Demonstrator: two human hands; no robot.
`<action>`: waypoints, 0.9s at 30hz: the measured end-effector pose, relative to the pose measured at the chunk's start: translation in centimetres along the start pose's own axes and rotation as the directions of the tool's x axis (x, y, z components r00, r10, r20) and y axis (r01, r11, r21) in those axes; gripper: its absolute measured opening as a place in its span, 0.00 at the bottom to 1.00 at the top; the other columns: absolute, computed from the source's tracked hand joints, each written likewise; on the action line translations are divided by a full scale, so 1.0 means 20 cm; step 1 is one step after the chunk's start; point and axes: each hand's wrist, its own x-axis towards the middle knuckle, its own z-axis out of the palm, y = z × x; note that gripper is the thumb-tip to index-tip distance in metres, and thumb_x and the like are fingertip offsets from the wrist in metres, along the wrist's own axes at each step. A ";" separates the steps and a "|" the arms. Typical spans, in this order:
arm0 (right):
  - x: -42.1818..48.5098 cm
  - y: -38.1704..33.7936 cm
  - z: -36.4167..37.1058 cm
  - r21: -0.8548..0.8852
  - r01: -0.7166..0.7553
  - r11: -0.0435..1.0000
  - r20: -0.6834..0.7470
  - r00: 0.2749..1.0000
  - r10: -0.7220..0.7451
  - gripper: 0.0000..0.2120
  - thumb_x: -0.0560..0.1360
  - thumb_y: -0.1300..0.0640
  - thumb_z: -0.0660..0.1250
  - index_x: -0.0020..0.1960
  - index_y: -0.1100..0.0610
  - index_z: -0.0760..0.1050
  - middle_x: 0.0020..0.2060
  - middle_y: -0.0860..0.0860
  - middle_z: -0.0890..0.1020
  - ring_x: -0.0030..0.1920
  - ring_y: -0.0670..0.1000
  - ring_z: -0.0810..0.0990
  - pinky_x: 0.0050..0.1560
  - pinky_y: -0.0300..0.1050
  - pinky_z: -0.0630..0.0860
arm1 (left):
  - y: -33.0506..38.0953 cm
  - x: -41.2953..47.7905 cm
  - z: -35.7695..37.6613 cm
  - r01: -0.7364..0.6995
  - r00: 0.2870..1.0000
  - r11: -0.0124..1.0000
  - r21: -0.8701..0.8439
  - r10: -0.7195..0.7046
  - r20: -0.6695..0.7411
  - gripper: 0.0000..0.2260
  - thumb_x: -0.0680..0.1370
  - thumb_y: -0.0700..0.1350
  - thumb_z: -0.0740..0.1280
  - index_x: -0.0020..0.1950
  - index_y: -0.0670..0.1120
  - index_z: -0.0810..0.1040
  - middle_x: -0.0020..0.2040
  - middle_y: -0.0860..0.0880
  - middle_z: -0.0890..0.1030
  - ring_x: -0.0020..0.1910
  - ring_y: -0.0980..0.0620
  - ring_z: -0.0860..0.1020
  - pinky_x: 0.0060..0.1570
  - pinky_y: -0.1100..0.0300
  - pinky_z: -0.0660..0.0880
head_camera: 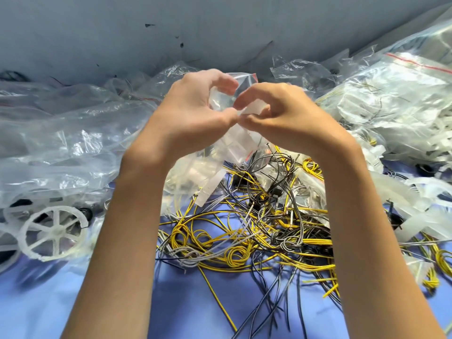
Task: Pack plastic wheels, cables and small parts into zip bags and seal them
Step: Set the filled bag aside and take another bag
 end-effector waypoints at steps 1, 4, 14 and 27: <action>0.00 -0.01 0.00 0.005 0.021 1.000 0.016 1.000 -0.022 0.10 0.74 0.57 0.68 0.55 0.54 0.79 0.33 0.35 0.74 0.33 0.34 0.72 0.34 0.24 0.65 | 0.01 0.00 0.00 -0.008 1.000 1.000 0.022 0.008 -0.017 0.17 0.72 0.39 0.65 0.60 0.50 0.78 0.33 0.65 0.72 0.27 0.69 0.70 0.27 0.78 0.62; 0.00 -0.04 0.01 -0.029 0.079 0.996 0.067 0.995 -0.077 0.15 0.73 0.60 0.66 0.59 0.54 0.77 0.43 0.42 0.74 0.34 0.37 0.71 0.36 0.24 0.64 | 0.05 -0.01 0.01 -0.022 0.997 0.996 0.091 0.029 -0.070 0.17 0.71 0.40 0.65 0.59 0.51 0.78 0.35 0.61 0.72 0.32 0.63 0.73 0.30 0.80 0.62; 0.03 -0.06 0.07 -0.069 0.105 0.992 0.005 0.994 -0.105 0.17 0.74 0.62 0.65 0.64 0.59 0.75 0.62 0.54 0.74 0.46 0.46 0.73 0.50 0.36 0.70 | 0.04 -0.01 -0.01 -0.028 0.986 0.976 0.218 0.063 -0.154 0.19 0.69 0.42 0.70 0.59 0.52 0.78 0.50 0.57 0.79 0.38 0.61 0.67 0.42 0.72 0.65; 0.01 -0.10 0.08 -0.100 0.130 0.986 0.231 0.967 -0.104 0.23 0.77 0.49 0.65 0.70 0.51 0.70 0.75 0.54 0.61 0.73 0.47 0.62 0.66 0.35 0.60 | 0.02 -0.02 -0.05 0.089 0.947 0.920 0.383 0.040 -0.317 0.23 0.68 0.35 0.61 0.59 0.52 0.78 0.59 0.51 0.79 0.55 0.42 0.76 0.57 0.52 0.73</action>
